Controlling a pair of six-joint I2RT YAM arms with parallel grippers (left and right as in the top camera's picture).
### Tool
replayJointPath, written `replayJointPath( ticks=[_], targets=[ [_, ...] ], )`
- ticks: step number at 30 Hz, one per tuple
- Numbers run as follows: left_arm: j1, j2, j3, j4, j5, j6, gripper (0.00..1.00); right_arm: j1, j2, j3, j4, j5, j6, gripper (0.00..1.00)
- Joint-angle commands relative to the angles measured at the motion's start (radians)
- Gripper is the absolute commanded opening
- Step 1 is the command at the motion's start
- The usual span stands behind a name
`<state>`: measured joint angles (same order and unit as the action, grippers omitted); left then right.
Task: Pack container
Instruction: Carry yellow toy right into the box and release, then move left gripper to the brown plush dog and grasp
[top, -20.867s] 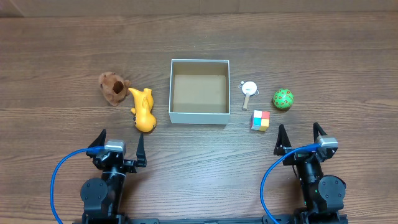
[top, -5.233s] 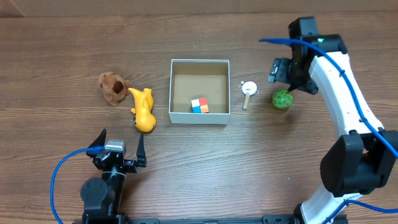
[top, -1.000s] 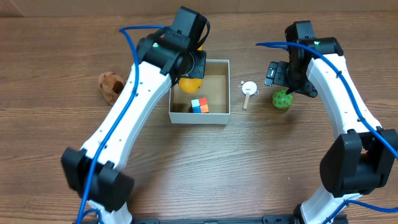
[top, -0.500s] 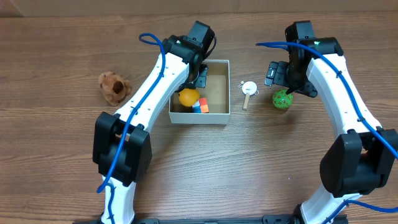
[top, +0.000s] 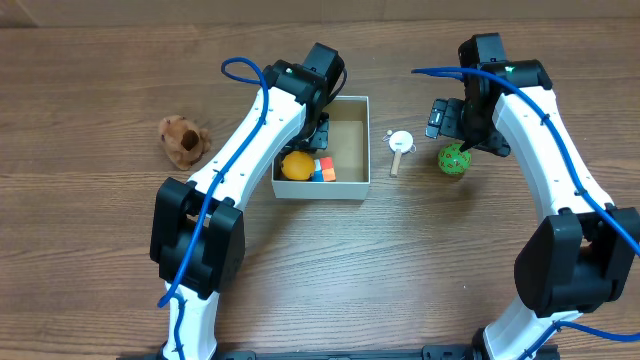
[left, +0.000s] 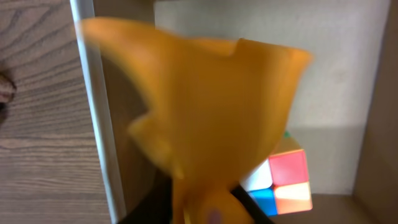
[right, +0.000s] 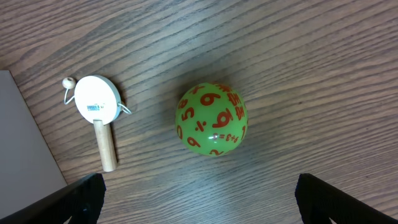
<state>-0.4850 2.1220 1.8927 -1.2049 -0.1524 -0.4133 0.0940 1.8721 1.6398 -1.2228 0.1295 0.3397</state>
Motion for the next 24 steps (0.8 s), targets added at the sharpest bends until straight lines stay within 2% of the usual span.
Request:
replayJointPath(
  ticks=[1, 9, 13, 19, 24],
  targets=[
    [-0.001, -0.015, -0.003, -0.015, -0.016, -0.013, 0.44, 0.0, -0.008, 0.003, 0.003, 0.0, 0.001, 1.0],
    [0.014, -0.106, 0.031, -0.041, -0.032, -0.01, 0.53, 0.0, -0.008, 0.003, 0.003, 0.0, 0.001, 1.0],
    [0.036, -0.229, 0.047, -0.08, -0.093, -0.011, 0.61, 0.0, -0.008, 0.003, 0.003, 0.0, 0.001, 1.0],
    [0.137, -0.353, 0.047, -0.167, -0.18, -0.022, 0.69, 0.0, -0.008, 0.003, 0.003, 0.0, 0.001, 1.0],
    [0.26, -0.349, 0.006, -0.189, -0.135, -0.021, 0.75, 0.0, -0.008, 0.003, 0.003, 0.0, 0.001, 1.0]
  ],
)
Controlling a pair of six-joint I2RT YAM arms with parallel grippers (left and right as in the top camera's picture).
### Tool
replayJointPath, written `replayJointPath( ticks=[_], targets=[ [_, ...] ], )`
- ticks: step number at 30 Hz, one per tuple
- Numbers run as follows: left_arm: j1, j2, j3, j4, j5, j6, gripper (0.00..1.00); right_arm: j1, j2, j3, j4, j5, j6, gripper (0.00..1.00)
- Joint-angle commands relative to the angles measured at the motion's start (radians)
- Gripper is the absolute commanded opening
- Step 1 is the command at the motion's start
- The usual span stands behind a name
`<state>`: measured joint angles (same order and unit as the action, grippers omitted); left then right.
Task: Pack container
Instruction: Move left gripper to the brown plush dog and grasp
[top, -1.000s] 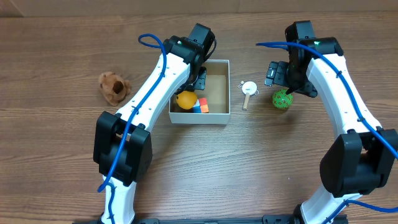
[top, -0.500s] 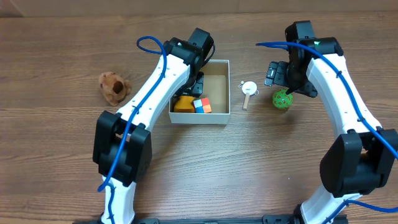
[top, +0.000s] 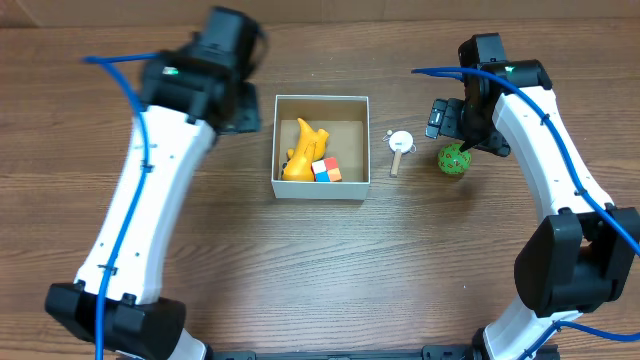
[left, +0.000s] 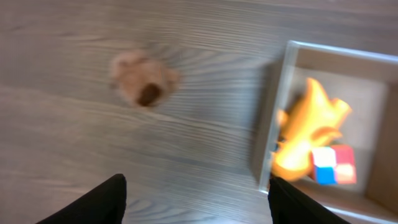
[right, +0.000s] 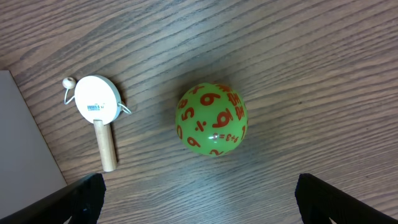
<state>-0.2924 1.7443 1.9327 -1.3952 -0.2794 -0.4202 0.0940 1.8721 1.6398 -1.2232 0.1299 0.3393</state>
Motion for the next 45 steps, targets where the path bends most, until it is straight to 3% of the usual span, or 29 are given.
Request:
replayJointPath(
  ticks=[1, 6, 16, 24, 31, 35, 36, 40, 43, 45],
  targets=[
    [0.085, 0.033, -0.057, 0.009, -0.008, -0.014, 0.78, 0.0, -0.008, 0.003, 0.004, -0.001, 0.002, 1.0],
    [0.169, 0.037, -0.197, 0.098, -0.005, -0.002, 0.99, 0.0, -0.008, 0.003, 0.004, -0.001, 0.002, 1.0],
    [0.362, 0.037, -0.44, 0.359, 0.207, 0.019, 1.0, 0.0, -0.008, 0.003, 0.004, -0.001, 0.002, 1.0],
    [0.367, 0.045, -0.529, 0.485, 0.222, -0.153, 1.0, 0.0, -0.008, 0.003, 0.004, -0.001, 0.002, 1.0],
    [0.366, 0.099, -0.569, 0.616, 0.222, -0.198, 1.0, 0.0, -0.008, 0.003, 0.004, -0.001, 0.002, 1.0],
    [0.366, 0.127, -0.569, 0.67, 0.227, -0.197, 0.84, 0.0, -0.008, 0.003, 0.004, -0.001, 0.002, 1.0],
    [0.366, 0.132, -0.569, 0.684, 0.229, -0.198, 0.68, 0.0, -0.008, 0.003, 0.004, -0.001, 0.002, 1.0],
    [0.366, 0.131, -0.566, 0.721, 0.279, -0.196, 0.27, 0.0, -0.008, 0.003, 0.004, -0.001, 0.002, 1.0],
    [0.366, 0.131, -0.559, 0.723, 0.29, -0.192, 0.07, 0.0, -0.008, 0.003, 0.004, -0.001, 0.002, 1.0],
    [0.366, 0.129, -0.54, 0.706, 0.341, -0.16, 0.04, 0.0, -0.008, 0.003, 0.003, -0.001, 0.002, 1.0]
  ],
)
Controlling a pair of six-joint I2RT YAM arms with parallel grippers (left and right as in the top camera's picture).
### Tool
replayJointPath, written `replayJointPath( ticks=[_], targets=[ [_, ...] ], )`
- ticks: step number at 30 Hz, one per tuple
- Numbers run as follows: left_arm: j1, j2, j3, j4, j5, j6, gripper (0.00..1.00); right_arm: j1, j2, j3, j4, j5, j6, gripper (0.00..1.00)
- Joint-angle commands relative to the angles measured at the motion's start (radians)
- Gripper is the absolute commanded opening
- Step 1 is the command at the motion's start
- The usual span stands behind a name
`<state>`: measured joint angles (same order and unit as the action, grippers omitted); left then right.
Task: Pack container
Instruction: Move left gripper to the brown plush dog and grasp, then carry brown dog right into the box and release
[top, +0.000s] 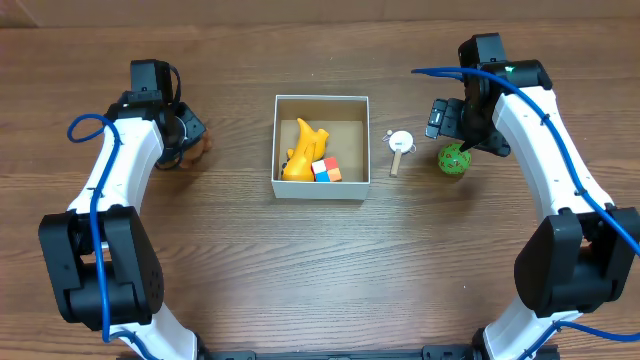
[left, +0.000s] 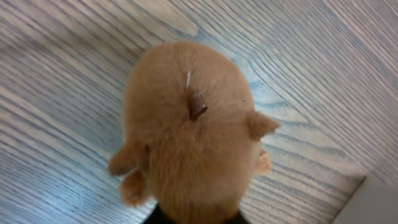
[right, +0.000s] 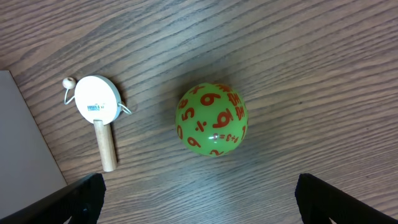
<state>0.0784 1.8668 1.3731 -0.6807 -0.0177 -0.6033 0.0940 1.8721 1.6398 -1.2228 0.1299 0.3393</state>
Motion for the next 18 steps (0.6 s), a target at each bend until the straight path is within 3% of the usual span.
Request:
replayJointPath(
  ticks=[1, 9, 18],
  targets=[
    [-0.005, 0.003, 0.035, -0.023, 0.109, 0.034, 0.04, 0.0, -0.008, 0.003, 0.003, -0.001, 0.002, 1.0],
    [-0.084, -0.055, 0.306, -0.252, 0.16, 0.134, 0.04, 0.0, -0.008, 0.003, 0.003, -0.001, 0.002, 1.0],
    [-0.353, -0.104, 0.505, -0.333, 0.148, 0.188, 0.06, 0.0, -0.008, 0.003, 0.003, -0.001, 0.002, 1.0]
  ],
)
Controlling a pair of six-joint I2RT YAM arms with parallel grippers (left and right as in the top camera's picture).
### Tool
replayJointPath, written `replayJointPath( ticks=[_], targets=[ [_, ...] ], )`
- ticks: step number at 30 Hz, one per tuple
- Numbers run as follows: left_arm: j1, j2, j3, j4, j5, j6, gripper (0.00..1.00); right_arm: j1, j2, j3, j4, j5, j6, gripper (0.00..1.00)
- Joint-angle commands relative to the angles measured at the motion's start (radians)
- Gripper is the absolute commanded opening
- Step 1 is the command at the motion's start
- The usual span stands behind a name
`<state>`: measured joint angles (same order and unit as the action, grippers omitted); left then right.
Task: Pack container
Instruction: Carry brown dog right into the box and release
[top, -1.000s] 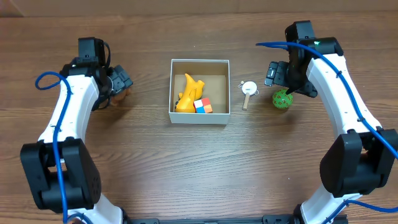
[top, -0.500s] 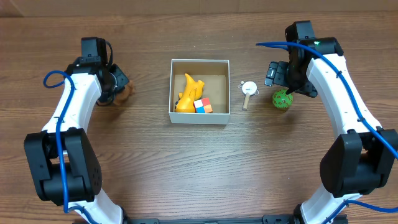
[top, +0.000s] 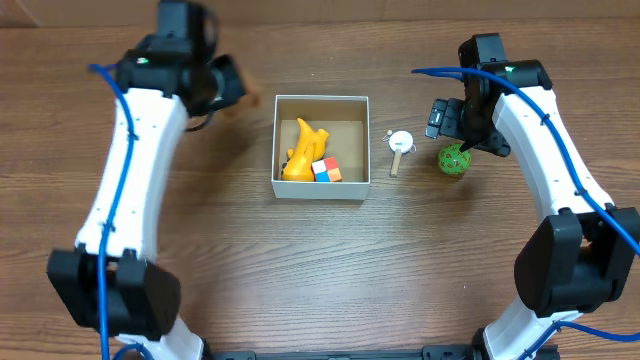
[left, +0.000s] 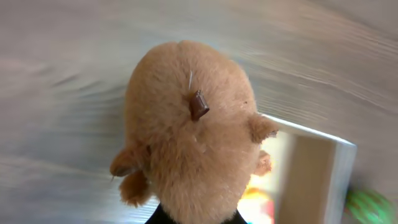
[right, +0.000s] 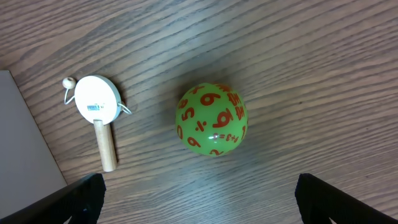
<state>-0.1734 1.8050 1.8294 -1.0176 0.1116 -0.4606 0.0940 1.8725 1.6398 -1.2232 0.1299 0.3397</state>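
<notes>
My left gripper (top: 218, 88) is shut on a brown plush toy (left: 193, 124), held in the air just left of the white cardboard box (top: 321, 190). The plush fills the left wrist view and hides the fingers; the box's rim (left: 339, 168) shows to its right. Inside the box lie a yellow toy (top: 300, 148) and a colour cube (top: 325, 171). My right gripper (right: 199, 208) hangs open above a green ball with orange numbers (right: 212, 120), with its fingertips (right: 81, 196) spread wide and touching nothing.
A small white rattle drum with a wooden handle (right: 98, 109) lies between the box and the green ball (top: 453, 159). The box's corner (right: 25, 143) shows at the left of the right wrist view. The table is brown wood.
My left gripper, which sat on the plush at the table's left, now holds it raised and further right, close to the box's left wall. The right arm has not moved.
My left gripper was first inside the box with the yellow toy. Then the toy lay in the box and the gripper was open, left of it. Later it was down on the brown plush. Now the plush is lifted beside the box. The right gripper stayed open over the ball.
</notes>
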Motion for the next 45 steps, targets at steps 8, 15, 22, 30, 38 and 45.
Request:
replayJointPath(
  ticks=[8, 15, 22, 30, 38, 45],
  targets=[
    [-0.294, -0.018, 0.049, 0.048, -0.092, 0.046, 0.09, 0.0, -0.008, 0.003, 0.004, -0.001, 0.001, 1.0],
    [-0.373, 0.089, 0.049, 0.095, -0.094, 0.042, 0.1, 0.0, -0.008, 0.003, 0.004, -0.001, 0.001, 1.0],
    [-0.376, 0.204, 0.049, 0.117, -0.093, 0.027, 0.12, 0.0, -0.008, 0.003, 0.003, -0.001, 0.001, 1.0],
    [-0.38, 0.283, 0.049, 0.116, -0.041, 0.027, 0.13, 0.0, -0.008, 0.003, 0.004, -0.001, 0.001, 1.0],
    [-0.382, 0.321, 0.046, 0.102, -0.04, 0.027, 0.31, 0.0, -0.008, 0.003, 0.004, -0.001, 0.001, 1.0],
    [-0.381, 0.299, 0.07, 0.072, -0.006, 0.027, 1.0, 0.0, -0.008, 0.003, 0.004, -0.001, 0.001, 1.0]
  ],
)
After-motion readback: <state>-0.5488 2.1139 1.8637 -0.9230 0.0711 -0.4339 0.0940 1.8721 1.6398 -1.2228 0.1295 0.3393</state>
